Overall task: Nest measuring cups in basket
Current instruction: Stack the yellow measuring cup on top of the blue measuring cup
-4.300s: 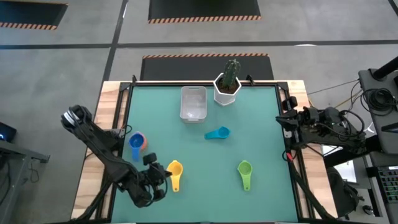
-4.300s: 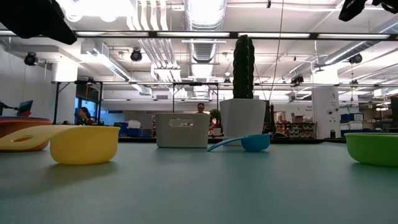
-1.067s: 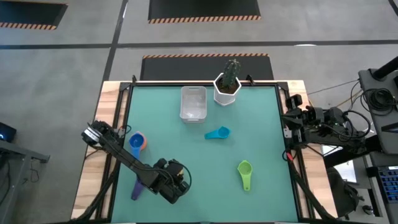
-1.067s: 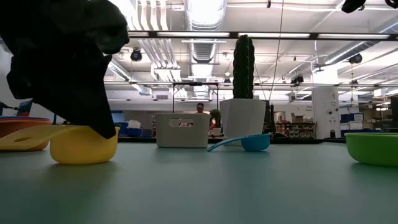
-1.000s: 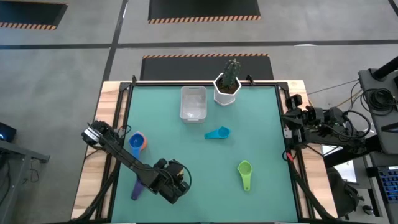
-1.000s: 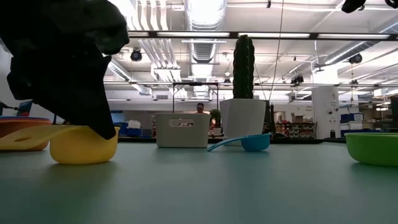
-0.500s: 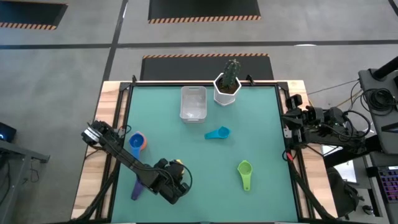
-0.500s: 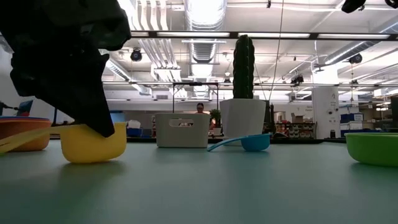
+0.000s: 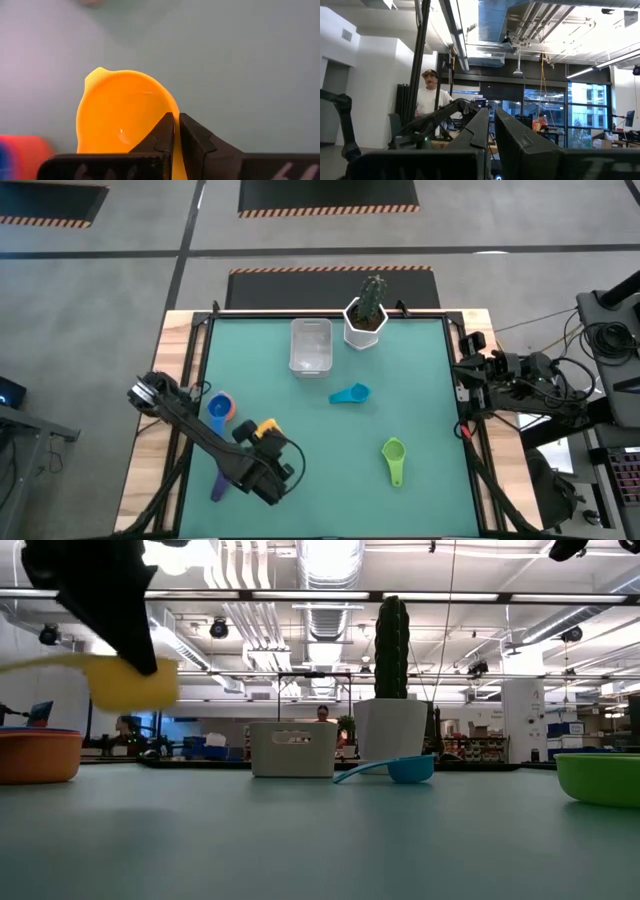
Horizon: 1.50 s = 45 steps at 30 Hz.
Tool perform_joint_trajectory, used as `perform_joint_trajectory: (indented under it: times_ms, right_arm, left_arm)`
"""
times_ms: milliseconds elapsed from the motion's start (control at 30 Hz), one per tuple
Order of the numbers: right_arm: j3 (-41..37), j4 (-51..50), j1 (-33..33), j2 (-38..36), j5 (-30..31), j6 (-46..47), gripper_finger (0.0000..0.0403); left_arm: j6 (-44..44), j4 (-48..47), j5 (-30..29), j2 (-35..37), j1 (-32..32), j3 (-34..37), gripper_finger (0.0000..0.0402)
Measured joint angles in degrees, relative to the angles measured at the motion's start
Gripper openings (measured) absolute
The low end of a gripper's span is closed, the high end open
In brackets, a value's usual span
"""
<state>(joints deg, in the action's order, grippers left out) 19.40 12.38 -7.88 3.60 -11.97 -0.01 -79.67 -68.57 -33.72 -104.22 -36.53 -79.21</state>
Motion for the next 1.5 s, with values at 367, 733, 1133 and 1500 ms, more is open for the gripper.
perform_joint_trajectory:
  times_ms: [367,733,1133,1500]
  right_arm:
    - [0.00,-0.20,0.00,0.00,0.00,0.31,0.0018]
    - [0.00,-0.33,0.00,0.00,0.00,0.58,0.0018]
    - [0.00,-1.08,0.00,0.00,0.00,1.09,0.0018]
    - [0.00,-1.18,0.00,0.00,0.00,1.09,0.0018]
  left_arm:
    - [-8.49,-11.54,-1.01,13.22,0.00,8.72,0.0002]
    - [-16.86,-8.95,5.84,32.34,0.00,27.80,0.0002]
    - [-19.31,-2.31,8.70,39.45,0.00,38.32,0.0002]
    - [-18.74,-2.14,8.79,37.49,0.00,37.47,0.0015]
